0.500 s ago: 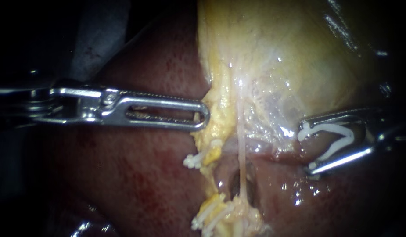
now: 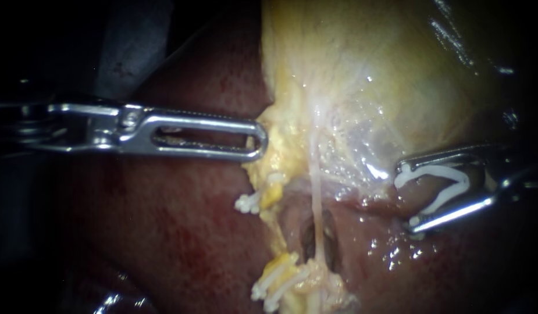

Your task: Clipping first clip right tube

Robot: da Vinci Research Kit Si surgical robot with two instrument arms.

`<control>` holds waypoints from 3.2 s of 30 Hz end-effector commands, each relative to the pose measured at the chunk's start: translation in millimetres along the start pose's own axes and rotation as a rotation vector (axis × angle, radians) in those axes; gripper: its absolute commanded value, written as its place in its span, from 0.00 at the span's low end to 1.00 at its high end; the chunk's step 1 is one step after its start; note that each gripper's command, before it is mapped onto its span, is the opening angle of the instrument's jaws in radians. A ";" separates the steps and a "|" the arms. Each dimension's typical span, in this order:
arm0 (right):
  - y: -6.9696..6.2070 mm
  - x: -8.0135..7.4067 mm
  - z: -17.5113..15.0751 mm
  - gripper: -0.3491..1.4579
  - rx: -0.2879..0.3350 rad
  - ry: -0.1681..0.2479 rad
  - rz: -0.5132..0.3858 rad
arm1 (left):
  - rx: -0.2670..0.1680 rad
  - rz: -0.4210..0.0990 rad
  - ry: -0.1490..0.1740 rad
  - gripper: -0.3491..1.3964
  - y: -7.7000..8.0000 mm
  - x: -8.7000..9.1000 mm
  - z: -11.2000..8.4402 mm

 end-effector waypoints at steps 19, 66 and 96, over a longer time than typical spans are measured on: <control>-0.7 -1.0 4.2 0.52 0.032 -0.020 -0.012 | 0.002 -0.002 -0.005 0.00 -0.1 0.2 -0.4; 2.7 -4.6 15.0 0.46 0.087 -0.049 0.057 | -0.002 -0.002 -0.008 0.00 -0.8 0.5 0.1; 3.2 -5.2 14.1 0.01 0.191 -0.111 0.128 | -0.003 -0.002 -0.009 0.00 -0.8 0.5 0.1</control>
